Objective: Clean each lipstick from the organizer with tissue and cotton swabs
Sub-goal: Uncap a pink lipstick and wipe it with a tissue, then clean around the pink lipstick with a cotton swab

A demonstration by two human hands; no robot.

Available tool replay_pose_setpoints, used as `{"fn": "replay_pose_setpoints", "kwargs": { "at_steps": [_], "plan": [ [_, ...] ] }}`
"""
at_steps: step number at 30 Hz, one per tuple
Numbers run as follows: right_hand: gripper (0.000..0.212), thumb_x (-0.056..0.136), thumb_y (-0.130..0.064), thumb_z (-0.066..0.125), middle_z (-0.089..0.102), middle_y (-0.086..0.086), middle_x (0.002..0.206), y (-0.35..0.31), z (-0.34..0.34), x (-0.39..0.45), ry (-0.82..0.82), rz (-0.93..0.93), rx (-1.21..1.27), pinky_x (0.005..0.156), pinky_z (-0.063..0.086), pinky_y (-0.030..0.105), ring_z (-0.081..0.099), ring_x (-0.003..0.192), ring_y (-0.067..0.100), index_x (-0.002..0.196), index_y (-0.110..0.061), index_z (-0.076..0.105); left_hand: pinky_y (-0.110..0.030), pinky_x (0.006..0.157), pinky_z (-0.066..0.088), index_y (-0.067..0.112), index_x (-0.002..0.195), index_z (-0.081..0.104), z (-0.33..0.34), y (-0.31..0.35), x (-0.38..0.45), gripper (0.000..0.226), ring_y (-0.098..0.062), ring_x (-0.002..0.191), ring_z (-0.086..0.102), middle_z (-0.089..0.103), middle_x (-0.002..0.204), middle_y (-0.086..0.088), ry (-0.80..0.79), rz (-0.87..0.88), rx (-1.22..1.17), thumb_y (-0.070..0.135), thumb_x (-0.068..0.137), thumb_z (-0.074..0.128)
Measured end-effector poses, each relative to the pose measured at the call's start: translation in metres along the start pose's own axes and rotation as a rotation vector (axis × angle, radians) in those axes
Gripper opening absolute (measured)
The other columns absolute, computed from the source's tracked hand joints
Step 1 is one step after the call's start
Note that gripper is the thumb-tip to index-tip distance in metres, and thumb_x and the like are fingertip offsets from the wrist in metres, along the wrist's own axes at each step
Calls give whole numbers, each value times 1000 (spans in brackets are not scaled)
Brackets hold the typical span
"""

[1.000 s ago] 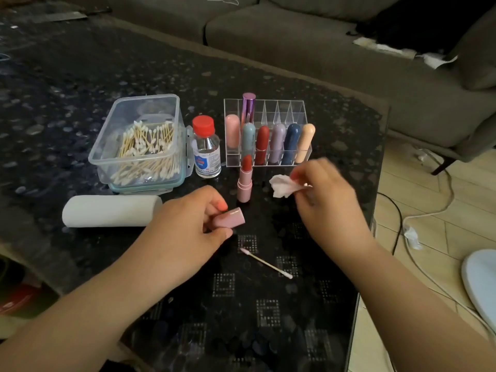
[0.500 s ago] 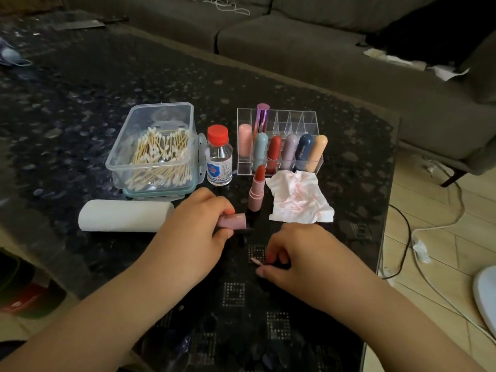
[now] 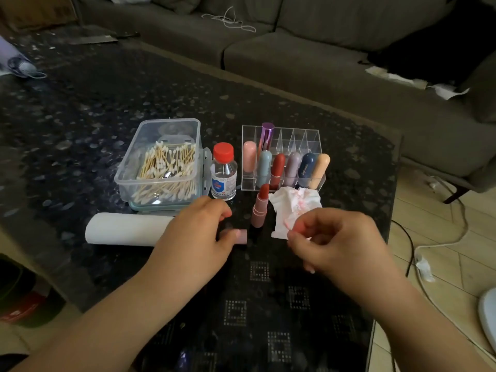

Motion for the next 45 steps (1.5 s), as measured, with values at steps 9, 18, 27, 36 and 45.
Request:
{"fn": "replay_pose_setpoints", "kwargs": {
  "at_steps": [9,18,27,36,45],
  "plan": [
    [13,78,0,70,71,9,66,-9,-9,17,77,189,471,53,52,15,67,55,14,89,-3,63,-43,97,30,12,119,58,-32,-11,44,64,-32,117,39,49,122,-8,267,-137,203,37,66,82],
    [4,77,-14,73,70,-1,68,-6,-11,18,83,111,261,56,49,11,62,55,5,79,-16,70,-39,101,19,33,107,62,-22,-11,80,45,-19,127,21,31,136,10,-28,-162,265,62,72,64],
    [6,78,-22,73,71,-7,73,-4,-6,19,114,77,201,66,51,13,65,70,11,77,-26,69,-37,92,33,24,101,60,-36,-4,71,40,-19,110,48,56,110,6,183,-136,2,47,71,75],
    [14,93,-20,56,68,-8,78,-59,-16,-2,184,-159,101,66,51,21,63,72,4,81,-26,51,-27,89,47,32,95,61,-56,20,7,34,3,95,62,68,95,18,67,-109,-626,23,69,81],
    [37,85,-58,56,55,-6,61,-139,-15,-28,-107,-120,-458,51,37,15,49,46,3,85,-21,56,-4,58,44,31,85,62,-85,51,-56,27,13,75,60,66,78,17,100,-66,-679,15,72,79]
  ]
}}
Point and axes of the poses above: each hand's wrist, its own x-axis towards the middle knuckle, its own z-axis out of the palm, y = z × x, the point moved 1 cm from there along x, towards the middle knuckle
